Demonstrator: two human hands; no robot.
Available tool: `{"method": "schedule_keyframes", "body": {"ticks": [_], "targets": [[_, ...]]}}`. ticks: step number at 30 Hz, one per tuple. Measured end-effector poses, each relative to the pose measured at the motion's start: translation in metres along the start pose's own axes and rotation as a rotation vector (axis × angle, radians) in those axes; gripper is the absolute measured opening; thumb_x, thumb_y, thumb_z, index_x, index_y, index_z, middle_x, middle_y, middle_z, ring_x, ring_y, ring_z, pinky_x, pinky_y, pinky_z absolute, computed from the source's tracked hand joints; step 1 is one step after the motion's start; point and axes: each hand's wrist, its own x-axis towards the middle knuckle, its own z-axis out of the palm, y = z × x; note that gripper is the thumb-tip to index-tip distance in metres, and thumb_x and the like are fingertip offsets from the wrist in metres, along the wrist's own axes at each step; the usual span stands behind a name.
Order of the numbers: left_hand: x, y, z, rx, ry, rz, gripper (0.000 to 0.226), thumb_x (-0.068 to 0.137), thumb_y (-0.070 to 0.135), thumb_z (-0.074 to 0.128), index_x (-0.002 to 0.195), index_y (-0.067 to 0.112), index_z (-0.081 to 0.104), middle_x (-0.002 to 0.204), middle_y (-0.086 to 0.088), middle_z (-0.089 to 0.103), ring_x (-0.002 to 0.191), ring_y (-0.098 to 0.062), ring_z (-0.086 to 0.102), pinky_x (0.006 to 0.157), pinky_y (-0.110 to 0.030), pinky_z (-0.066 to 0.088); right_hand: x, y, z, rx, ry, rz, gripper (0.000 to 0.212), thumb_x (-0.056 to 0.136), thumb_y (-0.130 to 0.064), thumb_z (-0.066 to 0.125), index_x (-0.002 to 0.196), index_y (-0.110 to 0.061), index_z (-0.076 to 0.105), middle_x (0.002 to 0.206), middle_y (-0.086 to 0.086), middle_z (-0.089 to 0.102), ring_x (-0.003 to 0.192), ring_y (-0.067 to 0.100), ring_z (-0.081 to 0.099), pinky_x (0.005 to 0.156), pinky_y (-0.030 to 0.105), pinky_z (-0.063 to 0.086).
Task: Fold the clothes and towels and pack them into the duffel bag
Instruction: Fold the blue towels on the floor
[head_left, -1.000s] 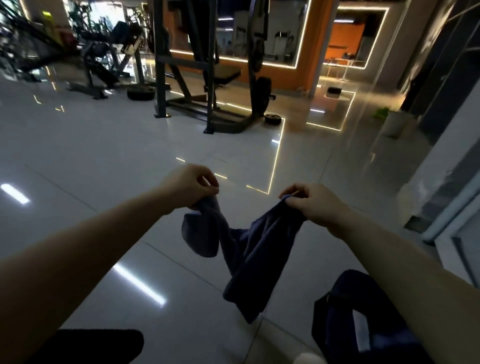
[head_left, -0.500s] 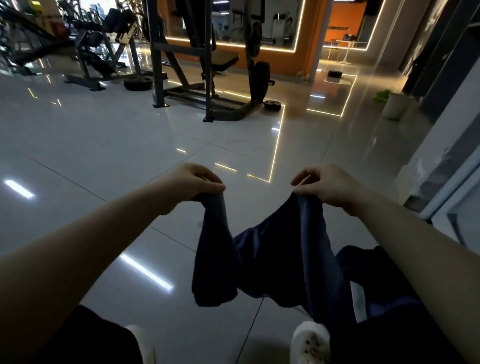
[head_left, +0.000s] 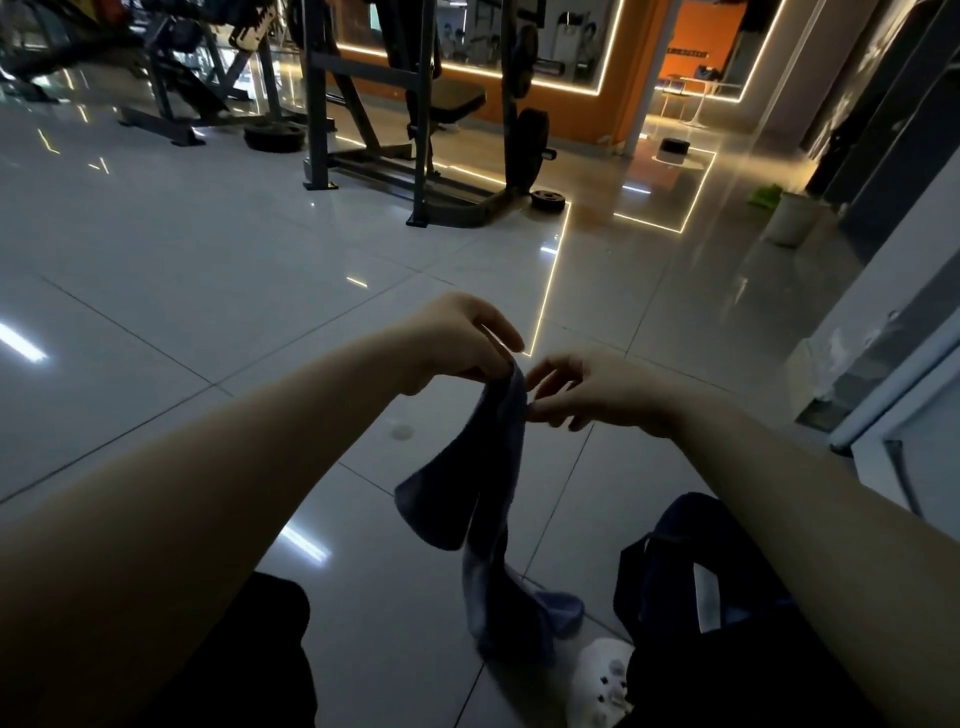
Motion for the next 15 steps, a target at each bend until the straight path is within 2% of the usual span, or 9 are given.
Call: {"method": "schedule_keyframes", "body": {"ticks": [4,8,11,13,15], "targets": [[0.003,-0.002,0.005,0.0,0.074,0.049,0.02,0.08,0.004,0.072,0.092,0.016,0.062,0.092,-0.007,0.066,0.083,-0.016,0.067,0.064,-0.017,0.055,0.007,-0.007,0.011,-0.033,0.0,-0.067,0.024,0.088,-0.029,0.066,0.109,-0.021,0.057,0.098,0.0,0.062,0.086,0.013,0.061,0.07,0.023,0.051],[0.003,-0.005,0.004,0.025,0.107,0.08,0.019,0.08,0.012,0.073,0.095,0.014,0.062,0.094,-0.008,0.066,0.085,-0.017,0.067,0.068,-0.02,0.057,0.011,-0.008,0.012,-0.019,0.101,-0.119,0.015,0.091,-0.013,0.06,0.106,-0.017,0.057,0.099,0.005,0.059,0.088,0.014,0.059,0.067,0.02,0.05],[0.004,-0.01,0.006,0.03,0.09,0.095,0.016,0.083,0.018,0.071,0.095,0.018,0.061,0.094,-0.005,0.066,0.087,-0.015,0.067,0.067,-0.021,0.055,0.011,-0.006,0.008,0.007,0.078,-0.109,0.017,0.091,-0.006,0.057,0.106,-0.012,0.057,0.097,0.002,0.056,0.086,0.01,0.057,0.065,0.016,0.048],[0.005,-0.014,0.011,-0.006,0.062,0.097,0.021,0.082,0.021,0.072,0.098,0.02,0.058,0.094,-0.004,0.066,0.087,-0.015,0.066,0.064,-0.02,0.053,0.01,-0.004,0.004,0.011,0.084,-0.108,0.017,0.091,-0.005,0.056,0.105,-0.012,0.06,0.098,0.004,0.057,0.085,0.012,0.057,0.065,0.018,0.047],[0.007,-0.02,0.019,-0.031,0.033,0.077,0.029,0.081,0.021,0.073,0.102,0.02,0.054,0.095,-0.004,0.065,0.087,-0.016,0.066,0.066,-0.023,0.053,0.007,-0.002,-0.002,0.018,0.128,-0.106,0.017,0.09,-0.003,0.055,0.101,-0.015,0.061,0.098,0.006,0.058,0.083,0.013,0.055,0.063,0.019,0.045]]}}
